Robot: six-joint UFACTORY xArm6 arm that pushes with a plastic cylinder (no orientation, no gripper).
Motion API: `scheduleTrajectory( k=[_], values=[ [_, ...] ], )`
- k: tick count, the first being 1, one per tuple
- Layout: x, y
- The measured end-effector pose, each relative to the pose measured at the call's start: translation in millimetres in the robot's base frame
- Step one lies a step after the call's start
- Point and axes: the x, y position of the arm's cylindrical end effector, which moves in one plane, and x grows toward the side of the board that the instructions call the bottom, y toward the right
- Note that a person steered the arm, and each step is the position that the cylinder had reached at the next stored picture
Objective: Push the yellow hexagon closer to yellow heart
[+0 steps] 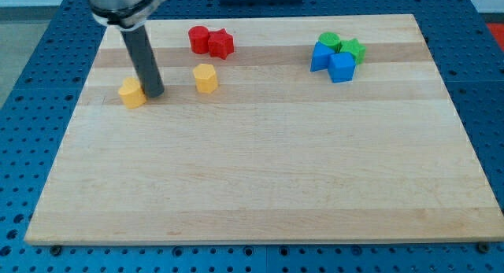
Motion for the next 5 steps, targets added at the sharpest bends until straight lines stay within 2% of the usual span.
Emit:
scheduleTrajectory(
  k=[1,2,4,5],
  values=[
    [0,-12],
    [-34,-13],
    [-44,47],
    [-66,57]
  ],
)
